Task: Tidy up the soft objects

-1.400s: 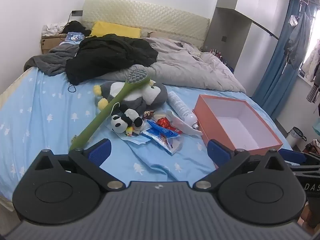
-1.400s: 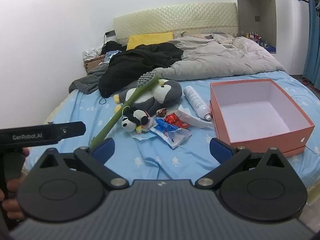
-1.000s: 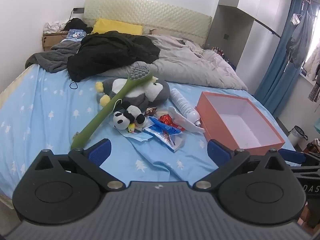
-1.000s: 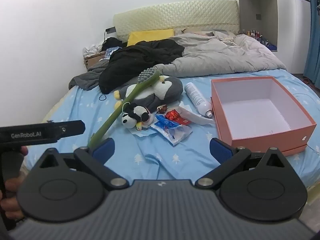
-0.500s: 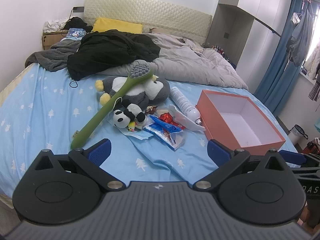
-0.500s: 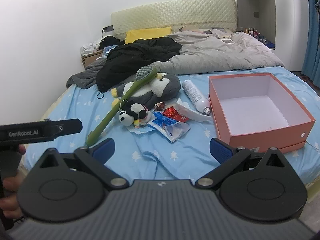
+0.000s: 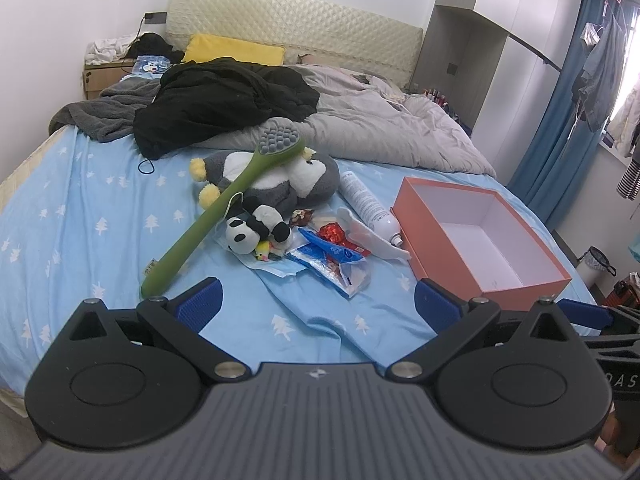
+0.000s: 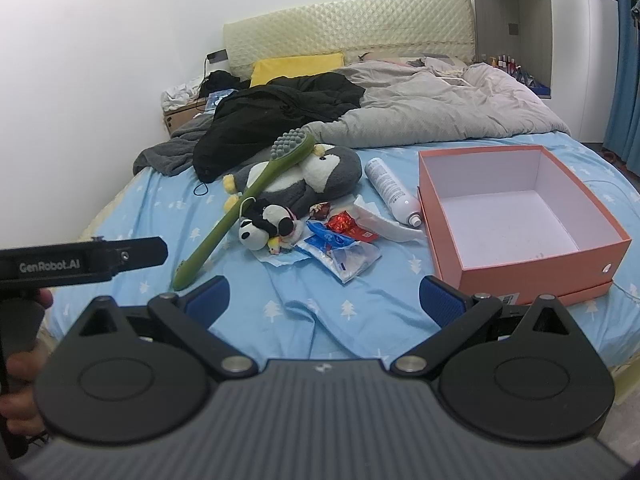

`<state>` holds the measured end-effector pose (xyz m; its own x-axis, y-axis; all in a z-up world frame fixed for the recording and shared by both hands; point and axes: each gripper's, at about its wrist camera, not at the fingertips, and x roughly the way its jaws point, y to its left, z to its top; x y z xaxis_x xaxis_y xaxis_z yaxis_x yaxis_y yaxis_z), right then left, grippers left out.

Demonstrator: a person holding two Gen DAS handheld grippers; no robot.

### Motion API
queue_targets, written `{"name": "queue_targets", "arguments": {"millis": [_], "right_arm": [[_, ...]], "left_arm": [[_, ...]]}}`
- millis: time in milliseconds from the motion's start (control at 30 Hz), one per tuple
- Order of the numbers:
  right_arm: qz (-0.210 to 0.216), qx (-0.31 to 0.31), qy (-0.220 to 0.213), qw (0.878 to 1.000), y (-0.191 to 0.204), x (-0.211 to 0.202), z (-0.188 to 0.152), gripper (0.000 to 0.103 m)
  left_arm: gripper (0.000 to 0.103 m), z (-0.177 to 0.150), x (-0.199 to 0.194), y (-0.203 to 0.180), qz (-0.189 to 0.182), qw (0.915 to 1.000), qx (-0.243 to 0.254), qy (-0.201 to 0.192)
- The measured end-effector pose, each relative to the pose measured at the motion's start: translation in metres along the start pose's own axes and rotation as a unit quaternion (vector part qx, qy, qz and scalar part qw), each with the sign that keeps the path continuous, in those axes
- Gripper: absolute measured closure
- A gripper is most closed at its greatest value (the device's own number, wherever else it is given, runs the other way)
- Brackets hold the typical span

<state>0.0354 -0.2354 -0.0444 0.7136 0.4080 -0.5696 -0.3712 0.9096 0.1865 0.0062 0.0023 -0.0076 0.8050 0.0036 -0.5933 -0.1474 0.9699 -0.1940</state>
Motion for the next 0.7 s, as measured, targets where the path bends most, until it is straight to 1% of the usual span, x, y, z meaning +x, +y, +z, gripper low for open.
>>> {"name": "queue_targets", "arguments": {"millis": [700], "right_arm": [[0.0,0.002,0.003,1.0,0.0048,0.0025,-0.0047,0.0]], "left_arm": [[0.0,-0.0038,0.0017,-0.0045,-0.002,1.0,0.002,0.001]]}}
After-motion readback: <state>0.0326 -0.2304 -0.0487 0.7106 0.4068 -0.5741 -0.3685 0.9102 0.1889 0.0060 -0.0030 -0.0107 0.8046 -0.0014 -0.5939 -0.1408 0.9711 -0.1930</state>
